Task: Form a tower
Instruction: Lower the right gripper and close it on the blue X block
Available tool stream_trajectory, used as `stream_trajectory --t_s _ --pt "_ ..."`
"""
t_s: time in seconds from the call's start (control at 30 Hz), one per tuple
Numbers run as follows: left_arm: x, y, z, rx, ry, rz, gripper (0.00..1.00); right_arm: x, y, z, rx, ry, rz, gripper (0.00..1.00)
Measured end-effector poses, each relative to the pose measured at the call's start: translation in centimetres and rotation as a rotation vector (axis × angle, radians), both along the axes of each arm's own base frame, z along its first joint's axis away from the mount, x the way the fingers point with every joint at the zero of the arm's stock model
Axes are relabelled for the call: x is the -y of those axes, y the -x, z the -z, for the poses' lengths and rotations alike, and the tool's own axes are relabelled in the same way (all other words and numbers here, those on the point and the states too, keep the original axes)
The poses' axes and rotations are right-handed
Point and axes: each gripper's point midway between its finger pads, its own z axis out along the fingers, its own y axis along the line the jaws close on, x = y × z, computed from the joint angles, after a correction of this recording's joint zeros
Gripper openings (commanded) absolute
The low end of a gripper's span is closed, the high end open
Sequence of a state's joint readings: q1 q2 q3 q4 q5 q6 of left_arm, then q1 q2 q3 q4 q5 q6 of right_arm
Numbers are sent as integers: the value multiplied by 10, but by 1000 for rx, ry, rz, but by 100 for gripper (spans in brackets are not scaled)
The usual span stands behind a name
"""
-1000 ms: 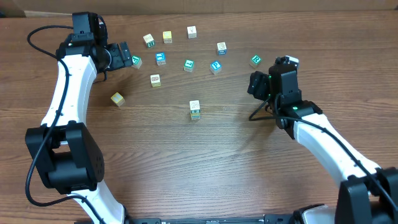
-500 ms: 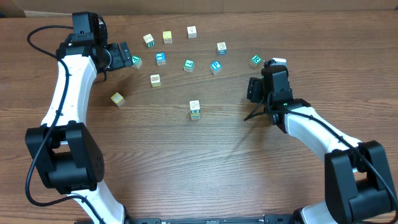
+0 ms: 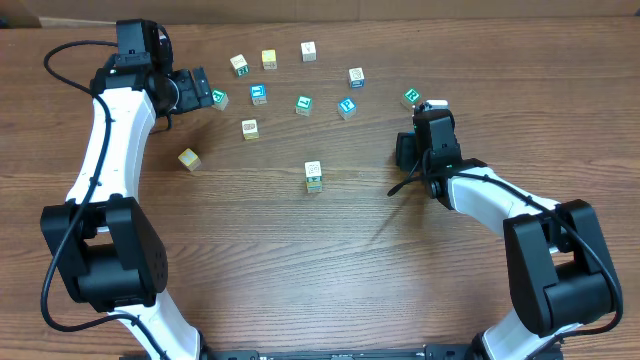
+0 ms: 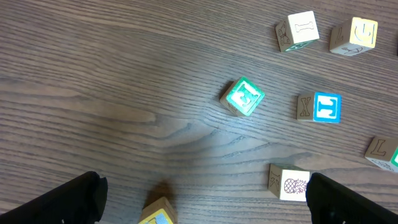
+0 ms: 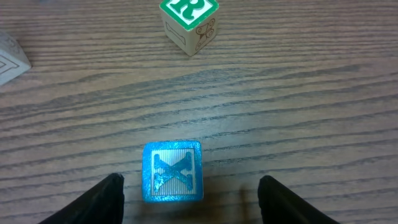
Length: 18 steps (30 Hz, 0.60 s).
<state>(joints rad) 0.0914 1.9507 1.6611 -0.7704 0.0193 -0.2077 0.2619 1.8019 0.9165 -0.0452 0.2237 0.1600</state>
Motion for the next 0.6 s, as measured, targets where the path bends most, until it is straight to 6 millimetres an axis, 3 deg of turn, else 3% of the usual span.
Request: stream_trajectory --t_s 0.6 --pt "0 0 0 0 0 0 100 -12 -3 -1 11 -50 -43 66"
